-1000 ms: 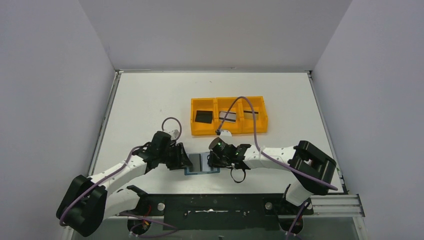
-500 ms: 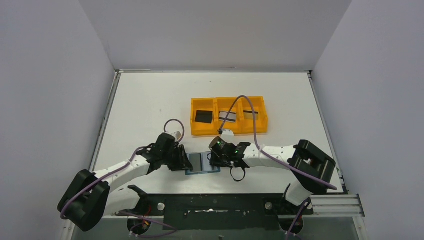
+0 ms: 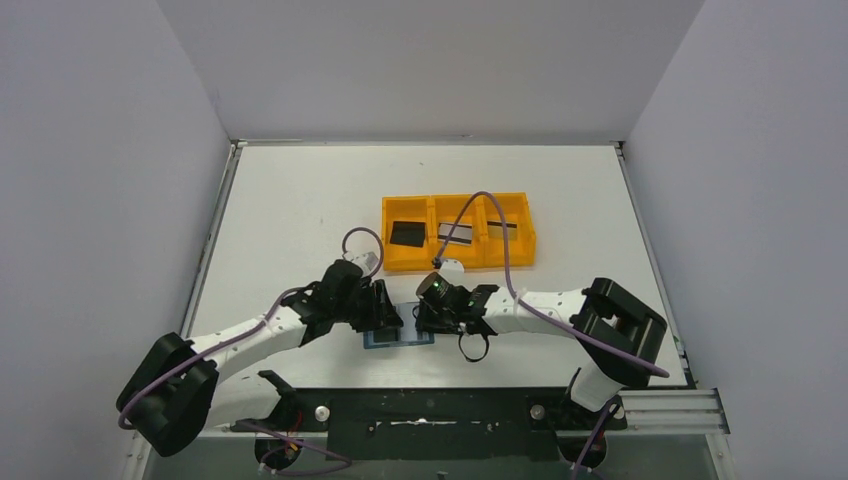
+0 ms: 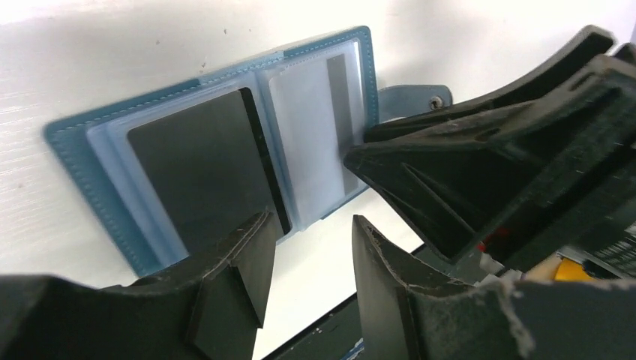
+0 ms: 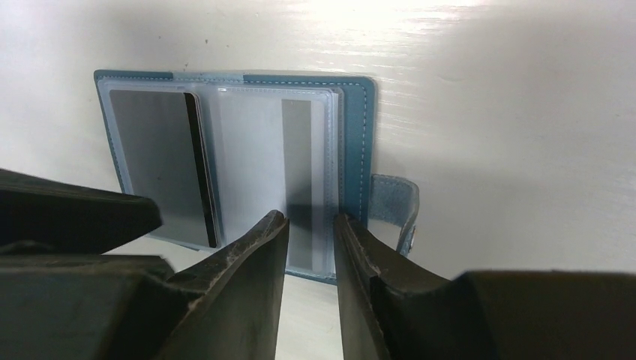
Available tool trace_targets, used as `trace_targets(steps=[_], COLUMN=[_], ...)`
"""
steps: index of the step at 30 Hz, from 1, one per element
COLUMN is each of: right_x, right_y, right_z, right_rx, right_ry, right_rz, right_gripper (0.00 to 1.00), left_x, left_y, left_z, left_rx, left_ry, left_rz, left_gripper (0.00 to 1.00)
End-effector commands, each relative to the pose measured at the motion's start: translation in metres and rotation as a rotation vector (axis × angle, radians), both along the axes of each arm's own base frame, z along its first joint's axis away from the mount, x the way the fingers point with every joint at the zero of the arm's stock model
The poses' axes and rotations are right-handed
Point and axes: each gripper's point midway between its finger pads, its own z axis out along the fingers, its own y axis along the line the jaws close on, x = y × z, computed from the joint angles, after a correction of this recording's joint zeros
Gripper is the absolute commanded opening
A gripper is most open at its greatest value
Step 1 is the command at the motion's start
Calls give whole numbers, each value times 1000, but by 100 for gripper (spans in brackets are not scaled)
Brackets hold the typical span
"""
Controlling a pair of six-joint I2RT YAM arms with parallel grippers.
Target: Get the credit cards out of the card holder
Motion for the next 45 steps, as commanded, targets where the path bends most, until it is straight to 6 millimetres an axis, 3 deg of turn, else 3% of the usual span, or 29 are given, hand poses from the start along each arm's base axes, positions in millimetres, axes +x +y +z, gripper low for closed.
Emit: trace_targets(steps=[1,6,16,24,35,45], right_x=[5,5,9,10,16,14], right_y=[13,23,34,30,42,59], right_z=[9,18,39,30,71,66], right_rx=[113,245,308,287,431,453], right_ry=[-5,7,-27,2,-59,-16], right_rz=[1,17,39,21,34,90], right_gripper=[30,29,29,29,28,29], left_x=[6,-5,-13,-11,-5,4], left_y=[-14,-3,8,9,7,8], left_z=[-4,-29,-42,-39,-25,-5], left_rx=[-16,53,80,73,37,11], left_ry=[16,73,89,72,25,-33], left_rz=[-7,4,30,44,66,108], left_gripper=[39,35,31,29,29,31])
